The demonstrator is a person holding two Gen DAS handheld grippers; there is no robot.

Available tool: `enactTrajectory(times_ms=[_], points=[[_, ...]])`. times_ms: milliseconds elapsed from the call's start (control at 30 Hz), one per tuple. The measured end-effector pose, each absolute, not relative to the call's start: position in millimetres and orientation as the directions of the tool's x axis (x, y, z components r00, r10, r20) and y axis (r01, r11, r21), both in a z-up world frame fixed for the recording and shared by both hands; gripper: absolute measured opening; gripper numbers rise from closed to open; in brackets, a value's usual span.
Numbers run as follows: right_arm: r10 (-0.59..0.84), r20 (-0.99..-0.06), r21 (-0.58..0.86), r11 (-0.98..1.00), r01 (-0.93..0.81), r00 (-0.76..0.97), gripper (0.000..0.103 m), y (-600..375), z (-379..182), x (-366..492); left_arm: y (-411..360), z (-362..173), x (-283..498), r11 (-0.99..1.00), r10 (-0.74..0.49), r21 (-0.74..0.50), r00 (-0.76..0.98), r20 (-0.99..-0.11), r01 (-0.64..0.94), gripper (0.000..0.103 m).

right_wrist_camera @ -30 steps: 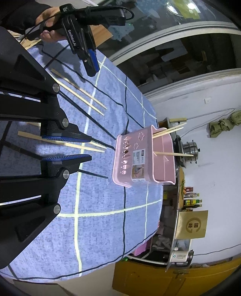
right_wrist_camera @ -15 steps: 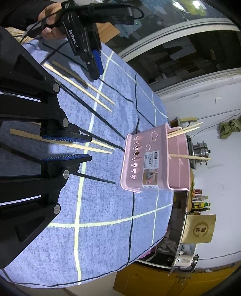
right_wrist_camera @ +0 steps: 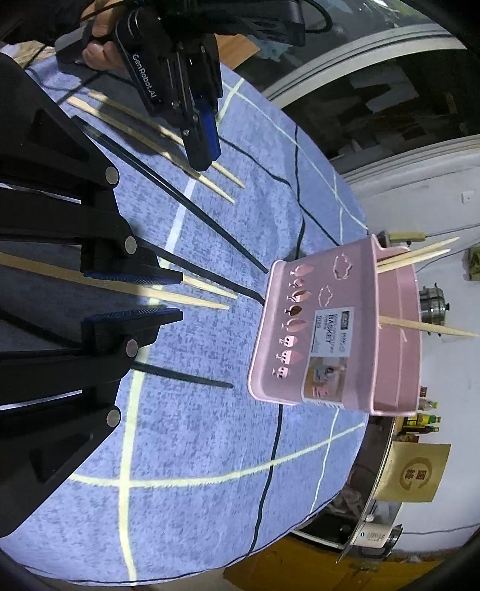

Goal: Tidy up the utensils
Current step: 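Lower the left tool onto a bamboo chopstick and close while the right tool grasps another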

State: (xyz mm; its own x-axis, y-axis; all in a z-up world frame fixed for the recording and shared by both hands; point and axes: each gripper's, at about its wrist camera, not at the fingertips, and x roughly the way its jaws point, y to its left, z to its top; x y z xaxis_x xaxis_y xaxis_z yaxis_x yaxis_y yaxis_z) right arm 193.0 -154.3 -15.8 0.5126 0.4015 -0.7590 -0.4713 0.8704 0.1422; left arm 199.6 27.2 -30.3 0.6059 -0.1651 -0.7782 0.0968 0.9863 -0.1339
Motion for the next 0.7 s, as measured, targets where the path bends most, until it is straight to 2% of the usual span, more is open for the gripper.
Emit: enactTrajectory(times_ms=[700], points=[[0.340,-0.810,0.092,0.878,-0.470,0.478,0.013,-135.4,-33.1,225.1,18.7,-37.9,223.5,0.992,-0.119,-0.070,0.571,-0.812,0.107,0.016]])
